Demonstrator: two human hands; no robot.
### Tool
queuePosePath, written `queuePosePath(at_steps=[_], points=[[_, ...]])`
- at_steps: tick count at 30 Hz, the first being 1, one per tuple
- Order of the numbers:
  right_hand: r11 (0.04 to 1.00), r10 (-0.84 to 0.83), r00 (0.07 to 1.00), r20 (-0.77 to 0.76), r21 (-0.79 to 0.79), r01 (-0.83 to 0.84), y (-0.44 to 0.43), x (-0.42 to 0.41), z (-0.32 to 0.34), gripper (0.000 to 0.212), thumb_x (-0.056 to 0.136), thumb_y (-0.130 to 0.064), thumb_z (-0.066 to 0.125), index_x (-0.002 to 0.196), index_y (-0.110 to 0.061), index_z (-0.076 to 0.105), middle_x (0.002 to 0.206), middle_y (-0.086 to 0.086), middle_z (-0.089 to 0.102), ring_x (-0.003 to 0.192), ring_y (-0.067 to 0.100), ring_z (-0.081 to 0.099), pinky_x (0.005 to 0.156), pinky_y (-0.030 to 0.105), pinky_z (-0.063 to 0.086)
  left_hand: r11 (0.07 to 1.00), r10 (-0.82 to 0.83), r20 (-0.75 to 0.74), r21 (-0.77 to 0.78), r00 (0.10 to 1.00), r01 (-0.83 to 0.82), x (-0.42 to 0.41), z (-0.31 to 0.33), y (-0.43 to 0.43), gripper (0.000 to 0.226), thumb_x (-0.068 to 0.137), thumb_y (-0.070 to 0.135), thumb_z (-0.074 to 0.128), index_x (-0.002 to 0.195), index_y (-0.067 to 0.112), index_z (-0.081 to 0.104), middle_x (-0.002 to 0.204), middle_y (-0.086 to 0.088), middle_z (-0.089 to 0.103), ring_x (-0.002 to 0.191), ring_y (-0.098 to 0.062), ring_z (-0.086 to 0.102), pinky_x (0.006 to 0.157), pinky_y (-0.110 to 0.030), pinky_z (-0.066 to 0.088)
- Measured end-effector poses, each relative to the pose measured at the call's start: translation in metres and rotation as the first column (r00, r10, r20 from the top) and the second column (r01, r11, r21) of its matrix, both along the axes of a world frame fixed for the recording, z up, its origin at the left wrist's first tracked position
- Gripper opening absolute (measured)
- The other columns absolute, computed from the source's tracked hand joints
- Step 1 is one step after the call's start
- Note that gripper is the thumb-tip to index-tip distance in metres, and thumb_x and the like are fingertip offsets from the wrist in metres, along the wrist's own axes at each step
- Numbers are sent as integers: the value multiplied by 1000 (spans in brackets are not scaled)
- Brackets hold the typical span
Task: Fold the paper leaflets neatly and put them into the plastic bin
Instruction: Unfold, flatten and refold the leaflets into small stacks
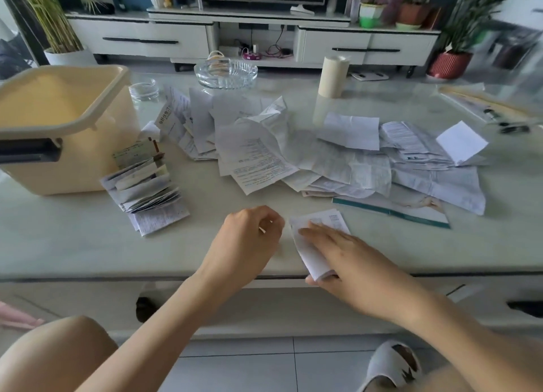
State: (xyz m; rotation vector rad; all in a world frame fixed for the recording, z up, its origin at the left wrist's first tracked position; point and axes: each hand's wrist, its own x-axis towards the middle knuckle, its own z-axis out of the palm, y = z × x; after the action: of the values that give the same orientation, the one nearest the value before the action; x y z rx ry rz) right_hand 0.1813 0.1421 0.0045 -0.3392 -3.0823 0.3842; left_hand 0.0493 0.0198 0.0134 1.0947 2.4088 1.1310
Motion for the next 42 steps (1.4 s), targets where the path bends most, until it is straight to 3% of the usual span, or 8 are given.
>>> queuePosePath(at_steps=[3,6,10,17,22,29,32,42], points=[[925,-168,970,-175,-367,94,3,9,17,25,92,-18,55,117,-20,61,117,-3,65,109,10,59,93,25,44,998,-17,115,67,993,9,-2,-1,6,26,91,43,50,97,21,64,86,11,65,82,-6,59,66,-4,37],[641,-422,869,-258,-762,85,13,14,32,21,86,-25,60,99,-12,69,95,4,73,91,17,68,85,35,53,971,-133,375,236,917,45,0,1,9,59,73,65,61,115,23,56,110,11,64,102,1,60,86,-12,45],[312,-474,862,-181,-950,-28,19,14,39,29,76,-24,60,99,-8,68,97,6,73,93,17,69,81,26,56,927,-308,568,361,763,105,8,9,10,47,79,36,66,115,6,59,106,-6,71,98,-19,67,87,-33,53],[433,-593,759,-270,-901,18,21,8,28,17,79,-22,67,90,-9,67,84,5,73,81,16,69,73,24,53,929,-187,613,364,767,-64,15,9,13,17,84,12,62,97,2,66,89,-11,73,80,-22,70,74,-37,58],[398,-591,749,-299,-916,-51,12,7,28,52,86,-57,38,84,-17,72,93,10,72,89,21,67,77,27,49,914,-2,598,325,801,-240,15,3,13,8,88,11,62,89,7,69,84,-9,74,77,-22,71,72,-39,58],[877,-245,911,-332,-477,62,-16,-5,4,40,93,-28,54,132,-25,50,132,-7,42,120,-5,37,96,0,27,874,-93,759,373,645,-313,19,5,16,42,99,35,36,89,9,68,78,-8,71,68,-22,67,66,-38,55],[855,-262,896,-358,-518,43,-16,-8,7,38,91,-13,58,127,-22,54,119,-5,53,107,-5,46,90,3,33,891,-99,776,348,623,-292,15,6,15,50,88,54,40,89,13,69,78,-9,69,69,-21,65,64,-38,53],[480,-589,775,-229,-871,108,0,-27,26,25,84,-11,66,100,-25,55,78,1,63,68,6,58,63,20,44,893,-25,620,366,784,-260,1,11,6,11,90,13,57,82,12,64,63,5,65,58,-8,62,50,-22,53]])
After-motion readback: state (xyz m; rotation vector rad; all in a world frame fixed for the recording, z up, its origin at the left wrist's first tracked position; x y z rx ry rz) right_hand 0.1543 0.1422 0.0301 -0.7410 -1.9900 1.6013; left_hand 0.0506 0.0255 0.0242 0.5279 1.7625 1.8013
